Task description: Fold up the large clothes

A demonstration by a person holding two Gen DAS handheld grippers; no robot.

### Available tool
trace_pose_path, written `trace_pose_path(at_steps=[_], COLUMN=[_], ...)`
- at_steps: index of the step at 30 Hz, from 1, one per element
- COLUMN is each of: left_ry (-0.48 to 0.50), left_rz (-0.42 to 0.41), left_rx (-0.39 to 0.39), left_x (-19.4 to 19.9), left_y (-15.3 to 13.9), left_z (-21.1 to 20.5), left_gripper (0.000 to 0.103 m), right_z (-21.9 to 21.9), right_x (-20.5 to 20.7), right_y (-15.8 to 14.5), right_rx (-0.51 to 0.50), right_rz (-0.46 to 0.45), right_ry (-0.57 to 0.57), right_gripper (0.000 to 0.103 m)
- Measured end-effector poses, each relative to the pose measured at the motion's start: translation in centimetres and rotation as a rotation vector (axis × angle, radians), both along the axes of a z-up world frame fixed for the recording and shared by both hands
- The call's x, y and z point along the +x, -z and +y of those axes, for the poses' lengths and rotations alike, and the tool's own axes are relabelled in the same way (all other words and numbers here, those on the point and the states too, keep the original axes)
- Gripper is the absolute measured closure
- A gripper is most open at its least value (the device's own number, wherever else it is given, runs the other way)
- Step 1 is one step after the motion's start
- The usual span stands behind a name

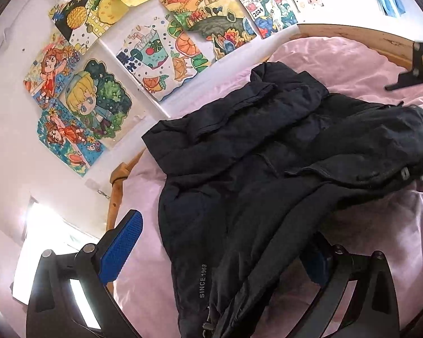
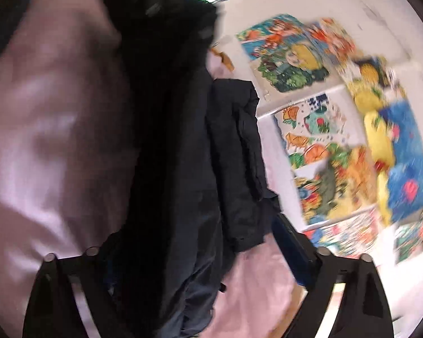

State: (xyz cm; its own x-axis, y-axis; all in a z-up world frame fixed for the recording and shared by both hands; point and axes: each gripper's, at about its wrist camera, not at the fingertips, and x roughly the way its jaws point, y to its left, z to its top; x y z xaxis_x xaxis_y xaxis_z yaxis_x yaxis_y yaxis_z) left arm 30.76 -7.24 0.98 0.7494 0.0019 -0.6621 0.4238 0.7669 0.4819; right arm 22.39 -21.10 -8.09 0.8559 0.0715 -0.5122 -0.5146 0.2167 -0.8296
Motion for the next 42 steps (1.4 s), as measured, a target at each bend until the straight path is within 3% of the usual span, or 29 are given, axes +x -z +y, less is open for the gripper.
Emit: trace_pose_path(at_steps=[2, 4, 8, 11, 16, 19, 21, 23, 24, 29, 35, 42], left_ry=[0.023, 0.077, 0.185, 0.216, 0.240, 0.230, 0.205, 0.152, 0.124, 0.049, -0.007, -0.015], left_rz=[0.016, 0.049, 0.095, 0.111, 0.183, 0.136, 0.094, 0.067, 0.061, -0.027, -0.112, -0.193], left_rx=[-0.017, -0.036, -0.010, 0.080, 0.238, 0.355, 0.377, 0.351, 0.320, 0.184, 0.030, -0.007], left_x=[-0.1, -0.5, -2.2, -3.0, -3.7, -4.3, -4.1, -3.4, -3.0, -2.1, -1.6, -5.5], left_y=[0.0, 0.2, 1.0, 2.5, 6.3, 8.1, 8.1, 7.2, 6.5, 2.8, -2.1, -4.6], left_z=[0.3, 0.5, -0.4, -1.7, -2.5, -2.8, -2.5, -1.8, -1.3, 0.8, 1.9, 3.7], left_gripper=[0.003, 0.003, 0.003, 0.003, 0.003, 0.003, 0.008, 0.033, 0.037, 0.081, 0.094, 0.096], right_z=[-0.4, -1.0, -2.3, -2.7, -3.9, -5.3, -6.1, -6.5, -6.7, -6.9, -6.6, -5.0], right_x=[1.2, 2.8, 5.9, 8.0, 10.2, 10.8, 11.0, 10.8, 10.6, 10.0, 9.3, 4.0], right_y=[-1.2, -3.4, -7.5, -9.5, -11.8, -12.4, -12.7, -12.6, -12.5, -12.1, -11.5, -11.2], right_rx=[0.062, 0.181, 0.409, 0.518, 0.639, 0.695, 0.718, 0.718, 0.714, 0.695, 0.649, 0.523], right_rz=[0.017, 0.057, 0.145, 0.198, 0.191, 0.196, 0.204, 0.206, 0.208, 0.221, 0.227, 0.206], right_ry=[0.054, 0.132, 0.236, 0.288, 0.356, 0.401, 0.422, 0.432, 0.435, 0.443, 0.421, 0.270], right_gripper=[0.071, 0.084, 0.086, 0.087, 0.087, 0.087, 0.087, 0.087, 0.087, 0.087, 0.087, 0.094])
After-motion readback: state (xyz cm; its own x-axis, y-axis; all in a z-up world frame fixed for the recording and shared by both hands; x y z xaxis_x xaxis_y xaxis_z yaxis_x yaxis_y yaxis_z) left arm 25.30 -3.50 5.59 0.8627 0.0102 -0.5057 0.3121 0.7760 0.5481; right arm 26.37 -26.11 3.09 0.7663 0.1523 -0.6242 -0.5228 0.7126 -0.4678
